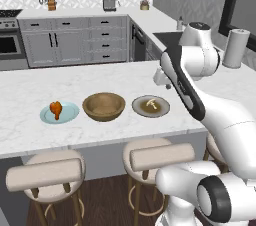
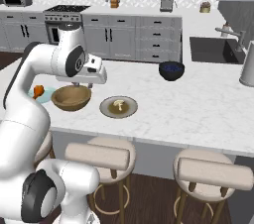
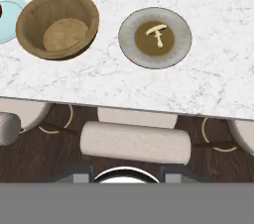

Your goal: Pick the chicken drumstick and mushroom from their plates and place them in the bowl. Then put the bowl in the fridge.

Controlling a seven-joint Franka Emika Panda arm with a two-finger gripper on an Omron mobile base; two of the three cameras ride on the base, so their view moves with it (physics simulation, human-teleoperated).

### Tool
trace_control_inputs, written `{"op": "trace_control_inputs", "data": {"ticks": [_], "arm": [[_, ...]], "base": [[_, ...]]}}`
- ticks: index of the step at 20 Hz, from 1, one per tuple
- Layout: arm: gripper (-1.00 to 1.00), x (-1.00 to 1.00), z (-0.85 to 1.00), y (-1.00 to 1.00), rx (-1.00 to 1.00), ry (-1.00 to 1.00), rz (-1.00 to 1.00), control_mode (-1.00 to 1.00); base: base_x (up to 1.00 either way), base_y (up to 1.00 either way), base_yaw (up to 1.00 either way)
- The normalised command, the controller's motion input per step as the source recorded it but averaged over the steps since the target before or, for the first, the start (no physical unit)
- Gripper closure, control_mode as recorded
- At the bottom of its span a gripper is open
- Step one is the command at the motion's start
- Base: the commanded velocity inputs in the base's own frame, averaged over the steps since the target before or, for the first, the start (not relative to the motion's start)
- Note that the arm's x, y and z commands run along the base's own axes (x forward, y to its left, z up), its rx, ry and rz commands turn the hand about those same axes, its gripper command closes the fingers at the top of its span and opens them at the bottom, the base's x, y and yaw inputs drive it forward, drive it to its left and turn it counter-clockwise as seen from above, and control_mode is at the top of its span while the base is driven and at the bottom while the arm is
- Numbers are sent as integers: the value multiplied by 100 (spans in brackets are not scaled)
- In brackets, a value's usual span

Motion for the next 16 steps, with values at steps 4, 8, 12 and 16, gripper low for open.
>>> {"op": "trace_control_inputs", "data": {"ticks": [4,8,12,16], "arm": [[-100,-7,-25,-2,0,0,0,-100],[-100,11,-58,-29,3,4,-12,-100],[-100,61,-59,-37,0,5,-19,-100],[-100,97,-49,-25,1,14,-21,-100]], "base": [[0,0,0],[0,0,0],[0,0,0],[0,0,0]]}}
